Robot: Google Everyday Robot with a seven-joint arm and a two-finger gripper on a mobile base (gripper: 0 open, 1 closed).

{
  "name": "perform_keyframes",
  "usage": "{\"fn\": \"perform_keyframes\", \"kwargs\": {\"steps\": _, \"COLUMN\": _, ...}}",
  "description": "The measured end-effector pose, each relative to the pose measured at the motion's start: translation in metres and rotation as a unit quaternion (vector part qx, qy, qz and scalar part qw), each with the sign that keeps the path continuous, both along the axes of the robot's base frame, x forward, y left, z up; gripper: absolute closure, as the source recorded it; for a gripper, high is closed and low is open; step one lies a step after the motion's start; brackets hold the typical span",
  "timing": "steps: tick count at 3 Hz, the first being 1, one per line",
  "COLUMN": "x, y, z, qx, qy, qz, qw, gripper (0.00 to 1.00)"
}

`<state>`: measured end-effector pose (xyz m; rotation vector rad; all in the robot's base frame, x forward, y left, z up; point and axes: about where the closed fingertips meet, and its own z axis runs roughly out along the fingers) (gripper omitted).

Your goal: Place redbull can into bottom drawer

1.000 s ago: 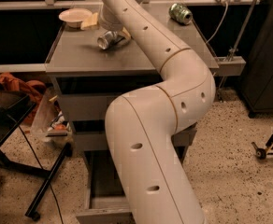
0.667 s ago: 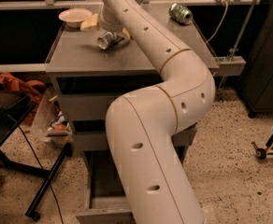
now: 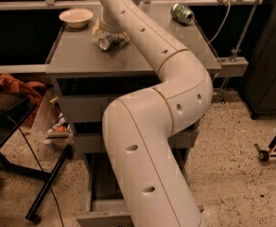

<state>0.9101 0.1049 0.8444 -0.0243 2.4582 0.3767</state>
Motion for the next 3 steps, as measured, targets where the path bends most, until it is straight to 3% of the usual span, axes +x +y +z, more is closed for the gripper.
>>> {"fn": "perform_keyframes", "kwargs": {"steps": 2, "x": 0.003, "y": -0.007, "z": 0.002, "qx": -0.051, "qy": -0.007, "qz": -0.019, "qw": 0.9985, "gripper": 0.81}}
{"fn": "perform_keyframes", "kwargs": {"steps": 3, "x": 0.002, "y": -0.015, "z": 0.007, "qx": -0.05, "qy": -0.009, "qz": -0.013, "qw": 0.9986, "gripper": 1.0}}
